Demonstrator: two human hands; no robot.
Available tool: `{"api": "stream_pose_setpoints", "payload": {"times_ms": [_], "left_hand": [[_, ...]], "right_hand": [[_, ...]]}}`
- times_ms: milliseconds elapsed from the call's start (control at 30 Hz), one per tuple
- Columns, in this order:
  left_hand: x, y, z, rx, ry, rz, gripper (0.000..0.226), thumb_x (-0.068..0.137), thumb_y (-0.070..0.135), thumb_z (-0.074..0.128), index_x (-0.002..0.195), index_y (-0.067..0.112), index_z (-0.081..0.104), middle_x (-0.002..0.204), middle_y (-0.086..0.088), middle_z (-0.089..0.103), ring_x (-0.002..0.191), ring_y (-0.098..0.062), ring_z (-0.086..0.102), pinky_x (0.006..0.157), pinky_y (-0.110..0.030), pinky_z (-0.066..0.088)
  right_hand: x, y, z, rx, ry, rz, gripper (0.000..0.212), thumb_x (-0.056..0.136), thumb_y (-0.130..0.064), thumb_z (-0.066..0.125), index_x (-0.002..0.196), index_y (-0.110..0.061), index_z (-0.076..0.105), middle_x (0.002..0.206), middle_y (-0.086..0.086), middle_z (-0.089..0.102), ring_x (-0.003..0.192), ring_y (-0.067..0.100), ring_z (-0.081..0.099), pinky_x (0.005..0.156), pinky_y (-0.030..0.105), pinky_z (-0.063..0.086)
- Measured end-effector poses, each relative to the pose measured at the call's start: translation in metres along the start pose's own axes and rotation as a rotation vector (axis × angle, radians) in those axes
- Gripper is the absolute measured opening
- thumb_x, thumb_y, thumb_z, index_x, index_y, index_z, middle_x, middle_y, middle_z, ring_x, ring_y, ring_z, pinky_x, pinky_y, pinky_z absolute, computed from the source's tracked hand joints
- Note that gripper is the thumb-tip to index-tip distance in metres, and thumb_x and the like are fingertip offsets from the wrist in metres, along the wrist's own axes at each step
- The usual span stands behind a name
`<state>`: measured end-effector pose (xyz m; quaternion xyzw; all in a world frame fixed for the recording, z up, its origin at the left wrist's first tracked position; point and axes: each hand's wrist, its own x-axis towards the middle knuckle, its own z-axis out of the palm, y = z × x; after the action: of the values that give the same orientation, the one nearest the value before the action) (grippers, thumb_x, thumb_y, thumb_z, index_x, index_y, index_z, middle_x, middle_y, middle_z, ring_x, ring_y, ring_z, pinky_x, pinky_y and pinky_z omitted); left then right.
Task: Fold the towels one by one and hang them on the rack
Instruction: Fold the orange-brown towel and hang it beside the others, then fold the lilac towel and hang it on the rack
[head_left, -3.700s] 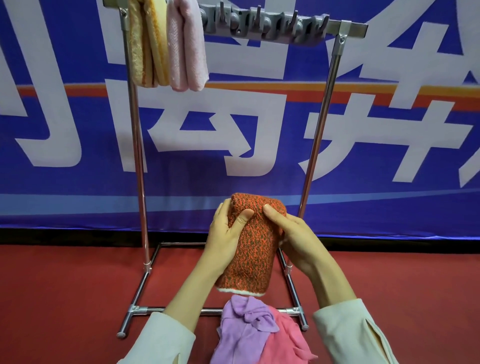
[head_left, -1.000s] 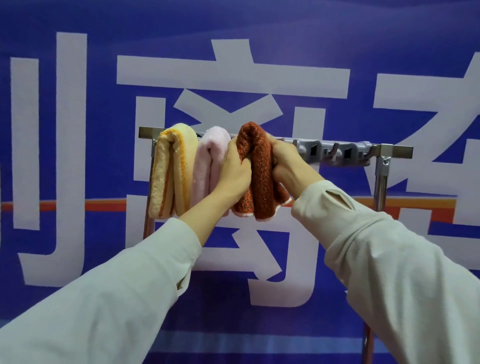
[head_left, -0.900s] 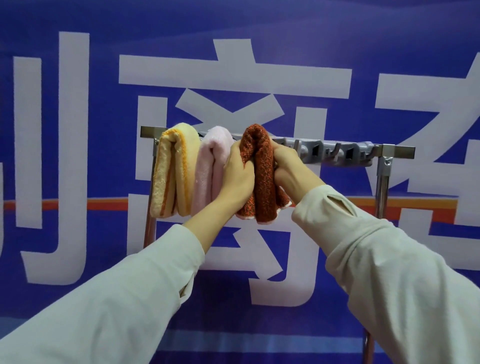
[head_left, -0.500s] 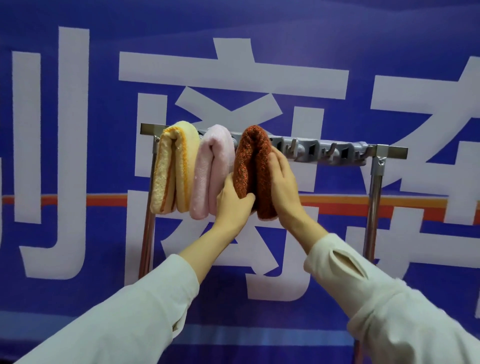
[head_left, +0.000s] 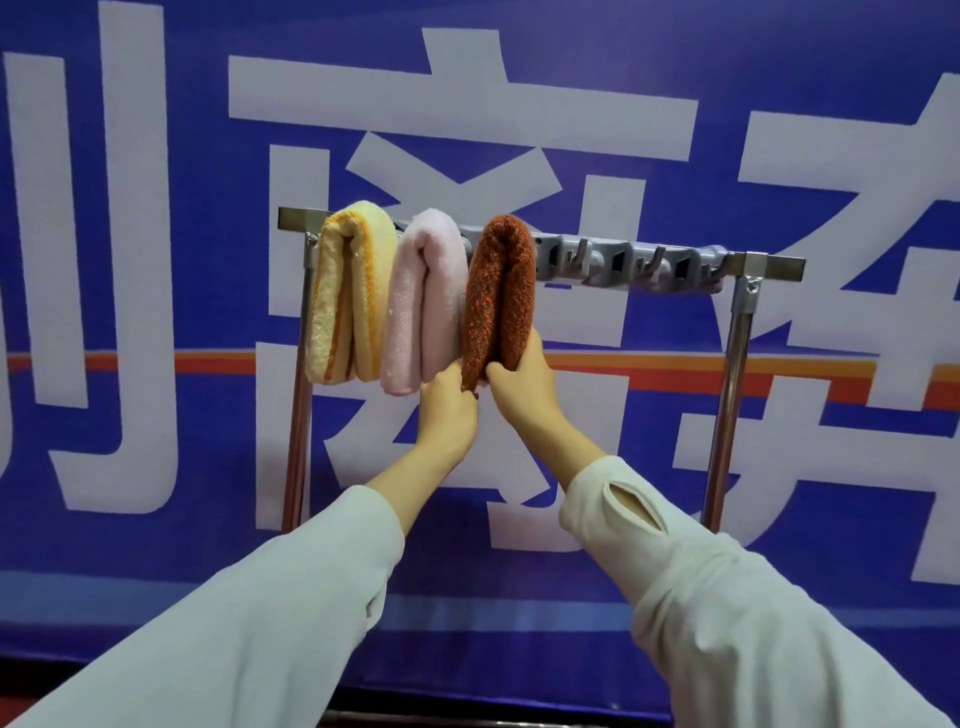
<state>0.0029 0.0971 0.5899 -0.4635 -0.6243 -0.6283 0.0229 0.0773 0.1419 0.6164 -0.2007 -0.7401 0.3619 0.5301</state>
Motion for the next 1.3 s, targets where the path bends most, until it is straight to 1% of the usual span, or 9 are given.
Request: {"api": "stream_pose_setpoints", "payload": {"times_ms": [133,267,433,600,767,933,1067,1133,1300], "left_hand": [[-0.009,-0.002,-0.002,0.030,-0.038,-0.032,0.042,0.095,0.000,0.039,0.130,0.016,0.056,0.114,-0.012,0.064,0.097,-0.024,0.058,0.077,-0.031,0.045],[-0.016,-0.005,-0.007,0.002,-0.098,-0.127,0.050,0.095,-0.004,0.042,0.142,0.013,0.042,0.140,-0.007,0.052,0.127,-0.024,0.048,0.089,-0.023,0.035],[-0.028,-0.004,-0.014,-0.024,-0.168,-0.189,0.060,0.093,-0.008,0.042,0.147,0.015,0.032,0.148,-0.006,0.043,0.136,-0.022,0.040,0.101,-0.027,0.035],[-0.062,-0.013,-0.016,-0.083,-0.255,-0.352,0.064,0.090,-0.005,0.050,0.148,0.013,0.030,0.152,-0.007,0.036,0.136,-0.023,0.040,0.110,-0.039,0.039],[-0.114,-0.035,-0.009,-0.123,-0.382,-0.458,0.057,0.089,-0.002,0.056,0.142,0.009,0.040,0.145,-0.010,0.045,0.122,-0.022,0.051,0.094,-0.034,0.049],[-0.167,-0.064,0.006,-0.105,-0.572,-0.619,0.055,0.089,0.001,0.058,0.141,0.009,0.040,0.116,-0.004,0.053,0.102,-0.021,0.057,0.073,-0.028,0.051],[-0.208,-0.100,0.025,-0.019,-0.763,-0.734,0.055,0.090,0.007,0.062,0.139,0.012,0.039,0.095,0.002,0.056,0.098,-0.021,0.057,0.080,-0.030,0.051],[-0.226,-0.125,0.037,0.010,-0.798,-0.762,0.057,0.088,0.008,0.065,0.139,0.010,0.040,0.095,0.000,0.059,0.101,-0.023,0.060,0.090,-0.034,0.050],[-0.276,-0.194,0.068,0.044,-0.808,-0.890,0.053,0.090,0.010,0.063,0.138,0.014,0.040,0.108,-0.004,0.055,0.091,-0.015,0.057,0.066,-0.023,0.049]], "right_hand": [[-0.007,0.000,-0.007,0.021,0.023,0.029,0.069,0.083,0.006,0.048,0.146,-0.019,0.032,0.128,0.003,0.053,0.117,0.020,0.054,0.092,0.031,0.049],[-0.013,-0.005,-0.015,0.002,-0.008,0.071,0.079,0.084,0.001,0.052,0.149,-0.029,0.017,0.133,0.004,0.047,0.116,0.025,0.053,0.094,0.042,0.051],[-0.031,-0.004,-0.022,-0.039,-0.078,0.129,0.073,0.081,0.006,0.055,0.144,-0.020,0.029,0.117,0.005,0.053,0.100,0.018,0.056,0.071,0.022,0.046],[-0.071,0.000,-0.040,-0.082,-0.097,0.282,0.081,0.090,-0.001,0.055,0.154,-0.025,0.012,0.136,0.008,0.046,0.123,0.028,0.050,0.092,0.038,0.049],[-0.129,0.030,-0.065,-0.170,-0.135,0.421,0.068,0.092,-0.004,0.052,0.151,-0.020,0.024,0.144,0.012,0.044,0.123,0.032,0.052,0.088,0.035,0.047],[-0.189,0.092,-0.094,-0.272,-0.123,0.544,0.063,0.091,-0.009,0.055,0.148,-0.017,0.030,0.150,0.008,0.039,0.086,0.020,0.056,0.065,0.027,0.045],[-0.237,0.156,-0.105,-0.288,-0.183,0.748,0.066,0.089,-0.008,0.060,0.147,-0.012,0.031,0.146,0.014,0.042,0.091,0.021,0.054,0.074,0.029,0.043],[-0.261,0.189,-0.106,-0.295,-0.211,0.838,0.065,0.087,-0.006,0.062,0.146,-0.009,0.034,0.130,0.014,0.051,0.078,0.018,0.053,0.065,0.025,0.042],[-0.320,0.273,-0.100,-0.319,-0.245,1.007,0.059,0.087,-0.001,0.062,0.140,-0.005,0.039,0.116,0.011,0.053,0.069,0.013,0.052,0.052,0.018,0.039]]}}
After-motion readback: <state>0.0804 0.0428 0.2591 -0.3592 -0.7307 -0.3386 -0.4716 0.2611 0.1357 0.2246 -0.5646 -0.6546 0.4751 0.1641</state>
